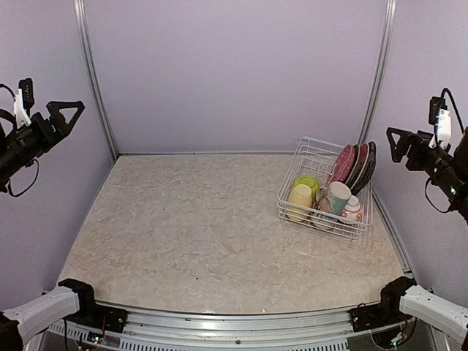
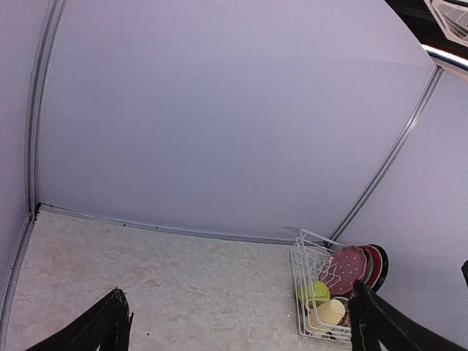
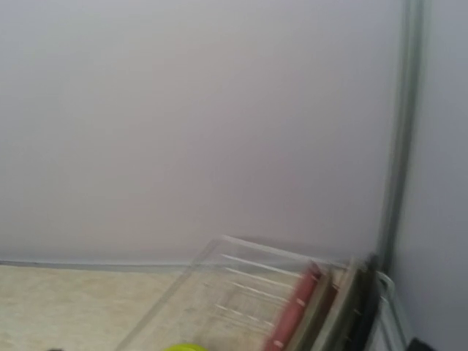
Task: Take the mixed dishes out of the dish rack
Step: Grab the cup from the dish rack.
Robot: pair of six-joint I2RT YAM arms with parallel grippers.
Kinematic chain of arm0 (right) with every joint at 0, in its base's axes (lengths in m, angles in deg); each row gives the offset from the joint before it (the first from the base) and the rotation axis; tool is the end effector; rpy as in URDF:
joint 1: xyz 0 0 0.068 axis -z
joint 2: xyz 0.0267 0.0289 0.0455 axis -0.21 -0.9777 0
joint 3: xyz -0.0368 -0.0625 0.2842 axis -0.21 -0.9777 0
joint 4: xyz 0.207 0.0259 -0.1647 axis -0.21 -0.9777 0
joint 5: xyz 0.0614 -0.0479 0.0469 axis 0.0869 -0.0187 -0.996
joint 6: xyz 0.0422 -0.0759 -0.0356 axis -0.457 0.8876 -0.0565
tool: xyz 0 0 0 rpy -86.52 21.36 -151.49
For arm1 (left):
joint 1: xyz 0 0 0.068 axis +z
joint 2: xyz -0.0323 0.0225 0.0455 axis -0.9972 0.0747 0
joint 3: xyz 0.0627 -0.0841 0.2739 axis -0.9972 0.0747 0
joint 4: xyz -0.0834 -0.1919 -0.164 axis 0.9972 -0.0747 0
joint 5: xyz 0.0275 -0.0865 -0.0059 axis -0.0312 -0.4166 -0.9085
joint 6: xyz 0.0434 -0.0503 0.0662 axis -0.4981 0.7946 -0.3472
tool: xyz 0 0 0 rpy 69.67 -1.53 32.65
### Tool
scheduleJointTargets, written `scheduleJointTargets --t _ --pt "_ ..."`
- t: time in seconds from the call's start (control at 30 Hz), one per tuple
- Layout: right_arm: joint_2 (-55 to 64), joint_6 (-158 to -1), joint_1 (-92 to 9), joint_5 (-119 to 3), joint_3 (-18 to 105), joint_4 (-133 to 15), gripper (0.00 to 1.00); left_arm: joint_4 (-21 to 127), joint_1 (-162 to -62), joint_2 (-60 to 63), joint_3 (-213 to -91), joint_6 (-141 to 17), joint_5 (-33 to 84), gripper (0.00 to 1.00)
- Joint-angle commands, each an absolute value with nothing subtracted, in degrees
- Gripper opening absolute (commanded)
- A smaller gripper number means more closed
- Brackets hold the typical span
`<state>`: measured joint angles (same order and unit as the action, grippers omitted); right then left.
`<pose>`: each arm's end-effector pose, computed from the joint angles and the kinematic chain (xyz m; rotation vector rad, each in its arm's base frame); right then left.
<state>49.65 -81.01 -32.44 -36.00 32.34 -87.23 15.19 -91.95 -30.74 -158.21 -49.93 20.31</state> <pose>0.1341 0.0269 0.4517 0.0363 1.5761 0.1947 0.1350 -0.0345 0.4997 -0.0636 1.6110 -0.5973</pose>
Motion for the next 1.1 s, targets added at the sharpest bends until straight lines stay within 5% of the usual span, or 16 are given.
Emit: scheduleJointTargets --t 0.0,0.53,1.07 --pt "48.7 -84.4 -27.6 -34.4 30.9 -87.8 1.0 17.9 -88.6 -30.6 -154.7 -49.3 21.4 0.99" --pt "43.2 -89.7 -15.0 -43.1 31.4 -96.1 1.0 21.1 -84.2 -26.5 -146.2 -47.3 18.7 0.99" --pt "30.5 -94.3 -20.9 -50.9 31.3 -103.5 0.95 19.9 -113.0 -11.5 -150.6 -49.5 28.7 0.99"
